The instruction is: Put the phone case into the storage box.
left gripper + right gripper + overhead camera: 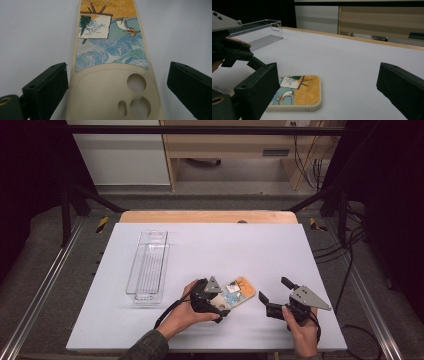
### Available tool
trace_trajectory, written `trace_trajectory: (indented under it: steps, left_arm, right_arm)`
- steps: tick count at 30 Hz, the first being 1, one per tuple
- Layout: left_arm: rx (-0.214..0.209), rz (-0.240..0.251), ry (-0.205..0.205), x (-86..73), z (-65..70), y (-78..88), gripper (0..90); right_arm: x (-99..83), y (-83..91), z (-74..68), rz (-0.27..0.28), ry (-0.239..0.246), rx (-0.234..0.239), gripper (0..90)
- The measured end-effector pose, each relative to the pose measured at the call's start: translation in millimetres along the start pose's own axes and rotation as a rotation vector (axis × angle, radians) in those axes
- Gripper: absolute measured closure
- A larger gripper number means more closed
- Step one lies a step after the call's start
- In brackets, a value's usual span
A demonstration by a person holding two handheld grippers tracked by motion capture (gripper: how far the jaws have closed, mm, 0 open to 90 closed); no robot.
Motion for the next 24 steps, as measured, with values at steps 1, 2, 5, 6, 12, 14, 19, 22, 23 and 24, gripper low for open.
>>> trace_trajectory:
  steps: [1,2,5,6,12,14,19,22,23,24]
  left_arm:
    - [0.001,0.000,0.001,0.1,0.2,-0.6,3.2]
    - [0.002,-0.001,0.003,0.1,0.2,-1.1,3.2]
    - [0.002,-0.003,0.002,-0.1,-0.1,-1.6,3.2]
    - [0.001,-0.005,0.004,-0.3,-0.2,-2.0,3.2]
    - [0.001,-0.022,0.004,-3.2,-1.1,-3.9,3.3]
    - [0.000,-0.027,0.003,-3.6,-0.9,-4.7,3.3]
    - [0.007,-0.045,-0.006,-5.5,-0.6,-8.5,3.5]
    - [0.008,-0.046,-0.017,-6.4,-1.2,-8.6,3.6]
    - [0.010,-0.043,-0.015,-6.4,-1.5,-8.5,4.2]
    - [0.014,-0.043,-0.018,-6.6,-2.0,-8.1,4.9]
  right_arm:
    - [0.0,0.0,0.1,0.000,-0.001,0.000,4.4]
    - [0.0,0.1,0.0,0.000,-0.002,0.001,4.4]
    - [0.2,0.1,-0.3,0.001,-0.001,0.003,4.3]
    - [0.1,0.1,-0.5,0.000,-0.003,0.004,4.3]
    - [-0.2,-0.3,-1.1,-0.003,-0.004,0.008,4.2]
    - [0.3,0.0,-1.3,-0.001,-0.004,0.010,4.2]
    - [1.1,1.2,-0.5,0.003,-0.005,0.009,4.1]
    - [1.4,1.6,1.3,0.004,-0.008,0.007,4.1]
    - [1.6,1.8,1.8,0.005,-0.008,0.006,4.1]
    - [1.8,2.0,2.3,0.006,-0.007,0.005,4.1]
Point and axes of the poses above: each handheld gripper's, and its own axes: y roughly backward along the jaws, x roughly out of its top, z roughly to its right, the point moved 9 cm from there along -y, roughly forward along the jaws, and after that the axes turned 3 degrees about -y, right-handed, at the moved point
